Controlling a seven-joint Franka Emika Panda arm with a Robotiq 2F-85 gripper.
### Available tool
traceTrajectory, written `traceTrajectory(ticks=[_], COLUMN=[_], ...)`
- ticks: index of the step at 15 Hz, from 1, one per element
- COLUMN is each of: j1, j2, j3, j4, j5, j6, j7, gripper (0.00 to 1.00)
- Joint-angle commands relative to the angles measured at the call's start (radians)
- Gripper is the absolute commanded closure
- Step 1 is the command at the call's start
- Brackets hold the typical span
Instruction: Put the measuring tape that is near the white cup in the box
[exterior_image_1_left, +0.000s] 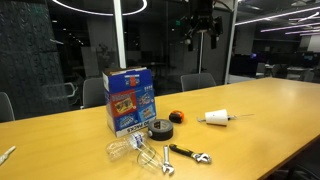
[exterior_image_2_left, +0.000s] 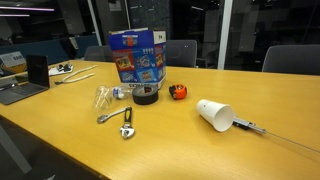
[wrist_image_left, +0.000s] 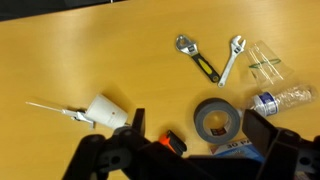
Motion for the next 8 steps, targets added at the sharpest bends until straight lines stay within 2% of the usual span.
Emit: traceTrajectory(ticks=[1, 4, 8], j1=[-0.047, -0.074, -0.113], j2=[-0.157, -0.250, -0.392], j3=[0.011, 0.004, -0.012], j4=[-0.252, -0.432, -0.687], j5=[0.009, 0.004, -0.011], j6=[0.083, 0.156, 0.313], j7=[-0.009, -0.022, -0.048], gripper=[0.00, 0.00, 0.00])
